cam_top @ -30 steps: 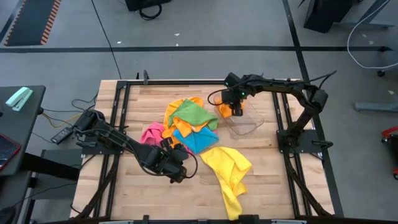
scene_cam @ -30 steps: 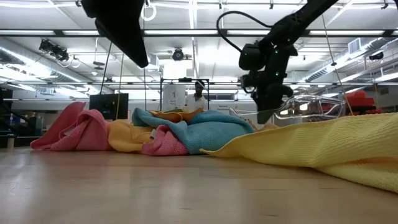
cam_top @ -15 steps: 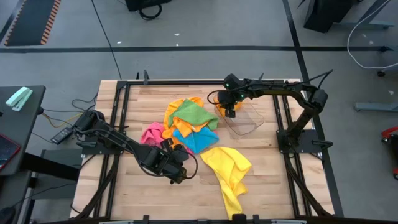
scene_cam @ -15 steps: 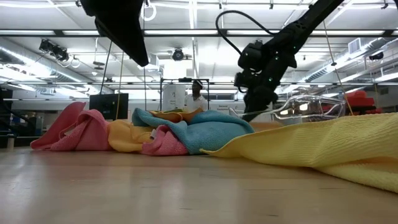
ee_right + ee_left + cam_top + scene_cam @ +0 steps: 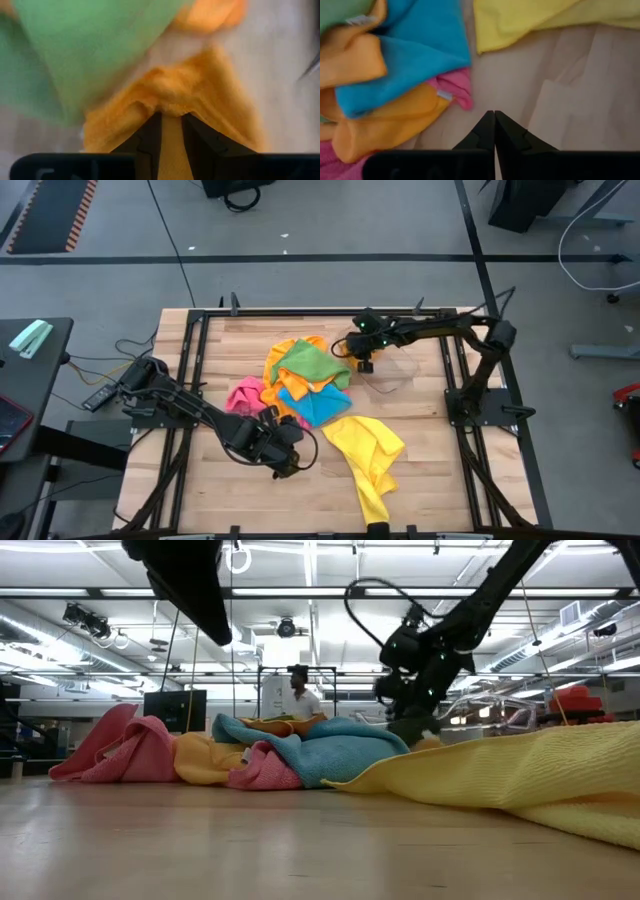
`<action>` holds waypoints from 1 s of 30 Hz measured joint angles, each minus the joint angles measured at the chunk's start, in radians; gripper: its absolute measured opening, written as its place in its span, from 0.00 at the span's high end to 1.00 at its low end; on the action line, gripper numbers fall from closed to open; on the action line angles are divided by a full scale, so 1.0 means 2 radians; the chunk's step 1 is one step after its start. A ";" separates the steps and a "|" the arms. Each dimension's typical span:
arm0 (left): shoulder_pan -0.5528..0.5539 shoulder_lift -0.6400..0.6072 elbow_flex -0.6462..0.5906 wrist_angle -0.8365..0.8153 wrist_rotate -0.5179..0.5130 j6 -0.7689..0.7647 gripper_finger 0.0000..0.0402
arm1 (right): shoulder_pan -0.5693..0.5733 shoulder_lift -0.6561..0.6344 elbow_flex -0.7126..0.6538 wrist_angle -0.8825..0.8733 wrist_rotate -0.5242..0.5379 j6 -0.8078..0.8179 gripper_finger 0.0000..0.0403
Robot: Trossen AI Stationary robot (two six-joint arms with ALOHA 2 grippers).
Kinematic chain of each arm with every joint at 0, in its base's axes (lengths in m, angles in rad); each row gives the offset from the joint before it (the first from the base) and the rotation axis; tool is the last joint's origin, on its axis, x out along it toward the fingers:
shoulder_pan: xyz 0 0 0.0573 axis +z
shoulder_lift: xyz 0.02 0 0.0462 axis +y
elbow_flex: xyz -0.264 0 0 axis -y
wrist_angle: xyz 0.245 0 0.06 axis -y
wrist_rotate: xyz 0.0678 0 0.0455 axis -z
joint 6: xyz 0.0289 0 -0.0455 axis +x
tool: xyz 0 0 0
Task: Fold microfiber towels
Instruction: Put the bottom orange towel into the transparent bin, then fold the yellow towel
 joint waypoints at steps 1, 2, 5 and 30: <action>-0.001 0.000 0.000 0.001 0.003 0.000 0.98 | 0.000 0.008 -0.001 0.000 0.001 -0.002 0.79; -0.003 0.000 0.000 0.002 0.005 0.000 0.98 | 0.000 0.014 -0.001 0.003 0.001 -0.001 0.79; -0.009 0.000 0.000 0.001 0.005 0.000 0.96 | 0.000 0.021 0.001 0.007 0.001 0.011 0.79; 0.010 0.000 0.000 0.005 0.003 0.003 0.92 | 0.021 -0.138 0.063 -0.184 0.011 0.115 0.79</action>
